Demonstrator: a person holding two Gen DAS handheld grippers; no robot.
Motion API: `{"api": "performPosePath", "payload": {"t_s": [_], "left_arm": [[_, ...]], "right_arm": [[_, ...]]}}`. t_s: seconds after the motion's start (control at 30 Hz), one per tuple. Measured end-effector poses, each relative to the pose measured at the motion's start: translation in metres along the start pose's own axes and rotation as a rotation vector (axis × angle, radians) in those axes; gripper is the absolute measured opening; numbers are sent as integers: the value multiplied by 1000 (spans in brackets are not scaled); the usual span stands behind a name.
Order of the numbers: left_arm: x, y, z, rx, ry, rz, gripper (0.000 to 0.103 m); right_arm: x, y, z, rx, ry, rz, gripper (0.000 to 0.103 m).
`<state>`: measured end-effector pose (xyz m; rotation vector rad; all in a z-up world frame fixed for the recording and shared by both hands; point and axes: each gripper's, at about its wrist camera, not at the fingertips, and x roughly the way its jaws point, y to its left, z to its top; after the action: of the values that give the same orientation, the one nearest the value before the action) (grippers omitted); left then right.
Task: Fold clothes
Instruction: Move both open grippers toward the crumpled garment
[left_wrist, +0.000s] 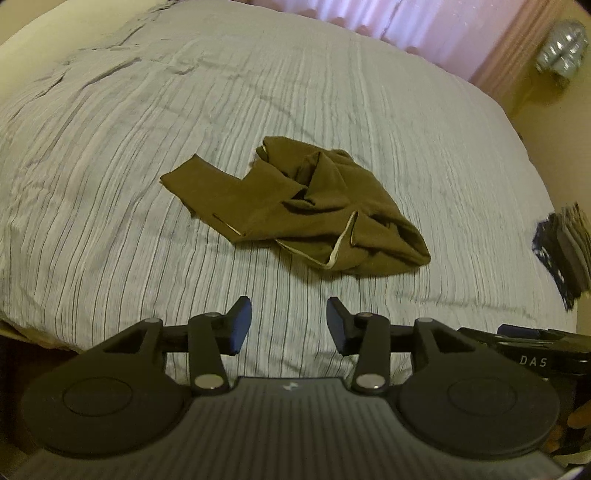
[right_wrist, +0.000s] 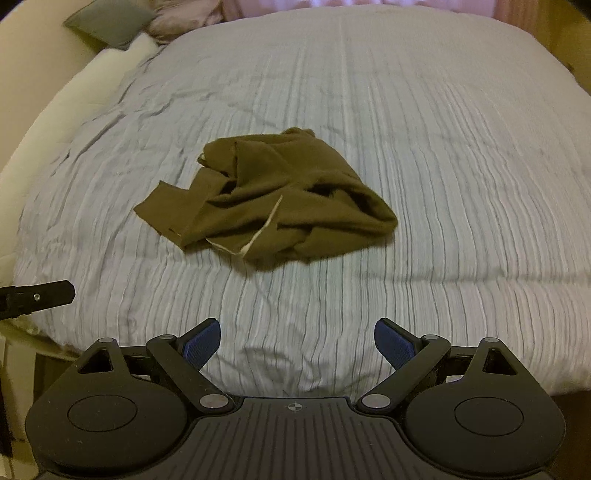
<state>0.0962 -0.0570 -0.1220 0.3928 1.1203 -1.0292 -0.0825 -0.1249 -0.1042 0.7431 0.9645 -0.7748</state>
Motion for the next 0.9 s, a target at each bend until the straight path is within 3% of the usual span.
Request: {"api": "performPosePath", "payload": {"t_s": [0.2,0.43,0.9], "left_arm": [[2,5,-7,41,24,-29,40],[6,9,-6,40,36,-40,41],[35,-3,16,-68,44,17,41]], "right_arm": [[-6,4,-20,64,2,-34,93],[-5,9,-22,74,6,-51,93],[23,-13,29,-61,56,-20,93]]}}
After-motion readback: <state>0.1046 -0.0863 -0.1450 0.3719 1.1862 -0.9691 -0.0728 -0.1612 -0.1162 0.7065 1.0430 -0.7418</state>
